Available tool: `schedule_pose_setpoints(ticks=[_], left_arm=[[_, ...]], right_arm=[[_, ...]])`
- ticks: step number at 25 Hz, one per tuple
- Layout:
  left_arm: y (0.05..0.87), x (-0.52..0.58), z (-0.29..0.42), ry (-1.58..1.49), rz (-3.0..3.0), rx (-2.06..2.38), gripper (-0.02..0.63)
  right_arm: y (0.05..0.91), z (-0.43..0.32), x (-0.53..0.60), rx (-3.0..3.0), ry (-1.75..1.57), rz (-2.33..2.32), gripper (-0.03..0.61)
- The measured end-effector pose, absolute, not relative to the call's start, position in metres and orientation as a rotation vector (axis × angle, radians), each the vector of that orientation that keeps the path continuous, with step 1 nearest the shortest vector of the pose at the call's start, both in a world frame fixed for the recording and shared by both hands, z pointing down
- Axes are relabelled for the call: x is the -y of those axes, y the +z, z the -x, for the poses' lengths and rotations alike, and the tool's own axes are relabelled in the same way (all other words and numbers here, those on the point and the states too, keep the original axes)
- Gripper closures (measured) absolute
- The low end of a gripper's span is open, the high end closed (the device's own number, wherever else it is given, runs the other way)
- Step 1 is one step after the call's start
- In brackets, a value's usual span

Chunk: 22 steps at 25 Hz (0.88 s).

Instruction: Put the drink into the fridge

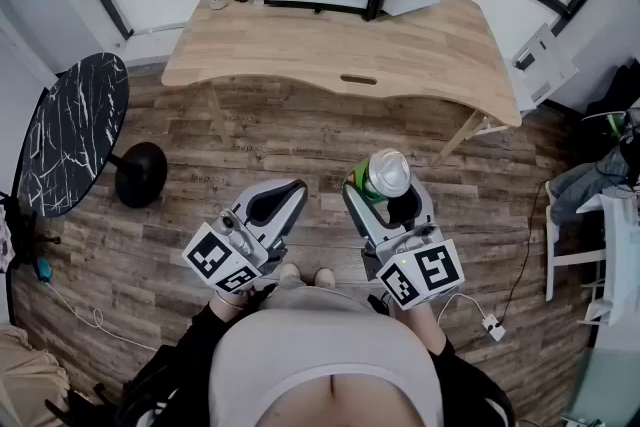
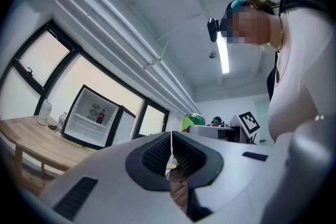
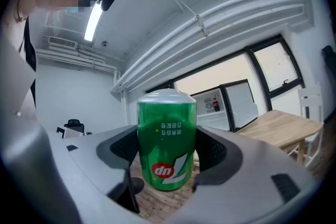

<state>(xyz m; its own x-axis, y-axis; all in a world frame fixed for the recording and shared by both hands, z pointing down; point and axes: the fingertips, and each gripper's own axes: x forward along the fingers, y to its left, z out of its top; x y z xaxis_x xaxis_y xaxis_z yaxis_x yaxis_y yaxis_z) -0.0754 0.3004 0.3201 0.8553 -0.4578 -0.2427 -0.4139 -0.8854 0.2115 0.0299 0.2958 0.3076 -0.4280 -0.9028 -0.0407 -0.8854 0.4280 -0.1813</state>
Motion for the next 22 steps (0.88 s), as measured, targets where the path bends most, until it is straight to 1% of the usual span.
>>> schedule_pose_setpoints(ticks=[18, 22], left_arm=[[0.323, -0.295, 0.083, -0.436, -2.863, 0.682, 0.601], [0.322, -0.291, 0.09, -0.441, -2.858, 0.691, 0.601]], right_arm=[[0.309, -0.025, -0.291, -2.536, -0.158, 1.644, 0.235], [0.31, -0.022, -0.288, -2.53, -0.19, 1.637, 0.235]])
